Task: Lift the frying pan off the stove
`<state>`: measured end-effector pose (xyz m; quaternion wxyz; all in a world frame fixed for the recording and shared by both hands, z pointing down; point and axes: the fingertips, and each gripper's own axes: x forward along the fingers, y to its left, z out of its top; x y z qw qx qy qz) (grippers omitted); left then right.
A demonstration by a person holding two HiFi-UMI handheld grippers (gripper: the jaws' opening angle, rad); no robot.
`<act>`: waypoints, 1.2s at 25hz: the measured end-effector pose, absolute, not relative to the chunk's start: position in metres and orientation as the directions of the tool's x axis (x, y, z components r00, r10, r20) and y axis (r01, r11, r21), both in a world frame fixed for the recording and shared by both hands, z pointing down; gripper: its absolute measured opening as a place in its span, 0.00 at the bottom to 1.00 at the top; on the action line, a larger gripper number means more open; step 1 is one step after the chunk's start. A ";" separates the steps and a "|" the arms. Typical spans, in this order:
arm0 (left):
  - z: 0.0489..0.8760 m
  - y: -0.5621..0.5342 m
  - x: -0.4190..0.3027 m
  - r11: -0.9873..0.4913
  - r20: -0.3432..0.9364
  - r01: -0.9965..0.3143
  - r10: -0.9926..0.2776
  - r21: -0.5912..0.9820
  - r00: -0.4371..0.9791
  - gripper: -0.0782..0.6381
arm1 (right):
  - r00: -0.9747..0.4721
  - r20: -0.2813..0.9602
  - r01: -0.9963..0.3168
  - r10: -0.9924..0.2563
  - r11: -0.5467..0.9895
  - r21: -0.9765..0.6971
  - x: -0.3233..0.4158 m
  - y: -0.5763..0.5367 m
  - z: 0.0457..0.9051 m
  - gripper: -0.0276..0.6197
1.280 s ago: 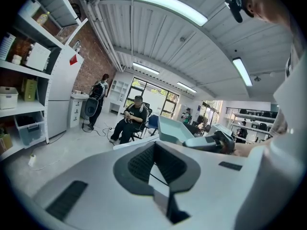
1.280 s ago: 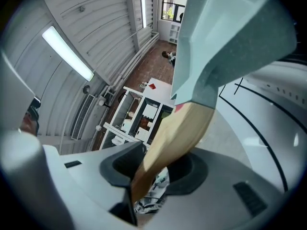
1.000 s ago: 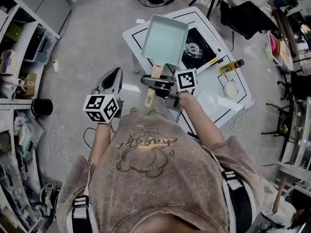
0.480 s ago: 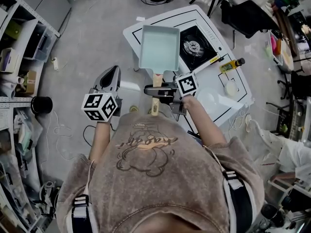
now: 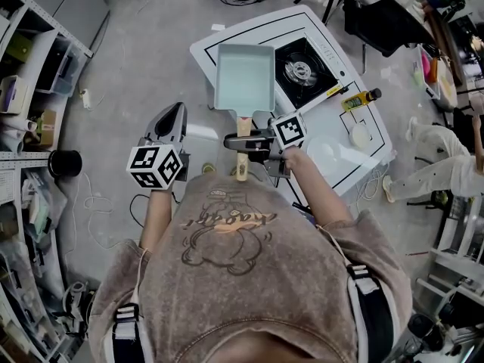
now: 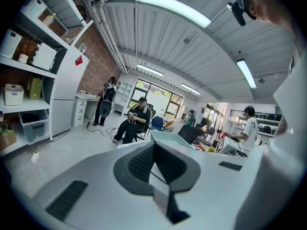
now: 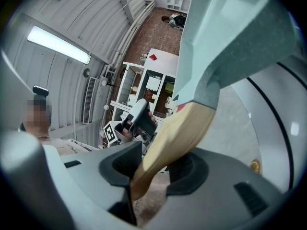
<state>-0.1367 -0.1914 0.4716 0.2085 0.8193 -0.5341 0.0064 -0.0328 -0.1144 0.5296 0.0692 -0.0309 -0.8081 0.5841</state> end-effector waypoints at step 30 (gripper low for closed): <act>0.476 -0.198 -0.142 -0.328 0.244 -0.884 -0.876 0.334 0.417 0.12 | -1.000 -0.002 -0.008 -0.031 0.316 -0.949 -0.012 -0.161 0.510 0.29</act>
